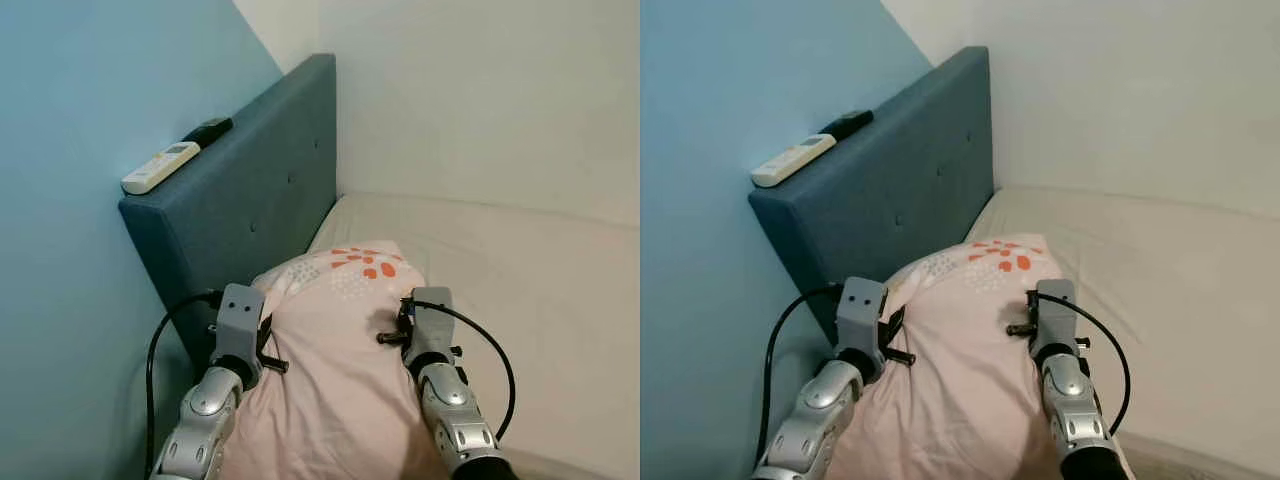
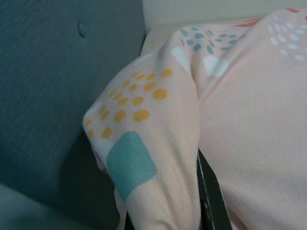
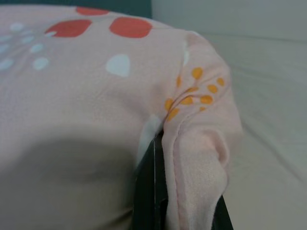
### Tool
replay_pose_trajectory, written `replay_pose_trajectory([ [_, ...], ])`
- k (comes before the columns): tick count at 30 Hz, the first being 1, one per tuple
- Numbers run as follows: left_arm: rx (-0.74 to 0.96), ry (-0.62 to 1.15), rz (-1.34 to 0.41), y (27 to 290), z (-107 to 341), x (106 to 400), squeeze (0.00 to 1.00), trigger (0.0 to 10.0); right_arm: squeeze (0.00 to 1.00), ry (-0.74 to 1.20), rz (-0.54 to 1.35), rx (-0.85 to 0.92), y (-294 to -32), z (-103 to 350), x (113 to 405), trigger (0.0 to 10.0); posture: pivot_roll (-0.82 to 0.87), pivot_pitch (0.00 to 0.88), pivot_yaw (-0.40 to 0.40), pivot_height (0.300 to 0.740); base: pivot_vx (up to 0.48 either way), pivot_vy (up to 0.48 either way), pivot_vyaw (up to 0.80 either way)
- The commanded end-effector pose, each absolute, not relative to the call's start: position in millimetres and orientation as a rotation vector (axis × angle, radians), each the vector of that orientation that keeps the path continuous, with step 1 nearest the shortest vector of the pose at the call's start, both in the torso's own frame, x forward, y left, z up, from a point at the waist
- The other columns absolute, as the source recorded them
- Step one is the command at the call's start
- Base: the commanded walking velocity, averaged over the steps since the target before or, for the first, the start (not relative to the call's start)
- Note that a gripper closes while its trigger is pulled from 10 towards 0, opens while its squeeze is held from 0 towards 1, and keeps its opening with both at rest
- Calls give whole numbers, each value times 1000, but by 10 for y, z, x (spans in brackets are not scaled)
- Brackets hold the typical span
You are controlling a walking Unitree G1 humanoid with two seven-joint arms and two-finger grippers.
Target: Clean up the room
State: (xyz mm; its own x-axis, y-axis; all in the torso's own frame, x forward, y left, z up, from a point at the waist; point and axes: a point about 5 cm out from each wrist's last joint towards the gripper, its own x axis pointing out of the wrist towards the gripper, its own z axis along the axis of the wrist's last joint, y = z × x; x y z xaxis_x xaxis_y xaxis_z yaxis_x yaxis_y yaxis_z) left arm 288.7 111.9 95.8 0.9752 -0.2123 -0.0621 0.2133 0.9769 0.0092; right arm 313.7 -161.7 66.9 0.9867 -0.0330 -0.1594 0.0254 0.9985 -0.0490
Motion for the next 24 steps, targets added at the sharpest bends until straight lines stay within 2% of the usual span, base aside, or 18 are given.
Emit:
replay_pose_trajectory([
  [1, 13, -10, -226, 1109, 1082, 2907, 0, 10000, 0, 96, -64, -22, -1645, 775, 3167, 10000, 40, 11, 24, 740, 0, 0, 0],
  [6, -10, -19, -259, 1068, 1094, 2897, 0, 10000, 0, 61, -126, -47, -1721, 815, 3155, 10000, 38, 12, 25, 740, 0, 0, 0],
  [8, -22, -29, -274, 1045, 1111, 2895, 0, 10000, 0, 7, -211, -72, -1843, 903, 3158, 10000, 36, 13, 26, 740, 0, 0, 0],
  [11, -27, -45, -276, 1037, 1143, 2901, 0, 10000, 0, -34, -241, -82, -1907, 979, 3170, 10000, 35, 13, 27, 740, 0, 0, 0],
  [19, -53, -88, -274, 1043, 1227, 2927, 0, 10000, 0, -33, -200, -80, -1921, 997, 3197, 10000, 31, 11, 26, 740, 0, 0, 0],
  [24, -58, -88, -280, 1047, 1224, 2919, 0, 10000, 0, -29, -196, -75, -1897, 978, 3189, 10000, 31, 9, 25, 740, 263, 0, 0],
])
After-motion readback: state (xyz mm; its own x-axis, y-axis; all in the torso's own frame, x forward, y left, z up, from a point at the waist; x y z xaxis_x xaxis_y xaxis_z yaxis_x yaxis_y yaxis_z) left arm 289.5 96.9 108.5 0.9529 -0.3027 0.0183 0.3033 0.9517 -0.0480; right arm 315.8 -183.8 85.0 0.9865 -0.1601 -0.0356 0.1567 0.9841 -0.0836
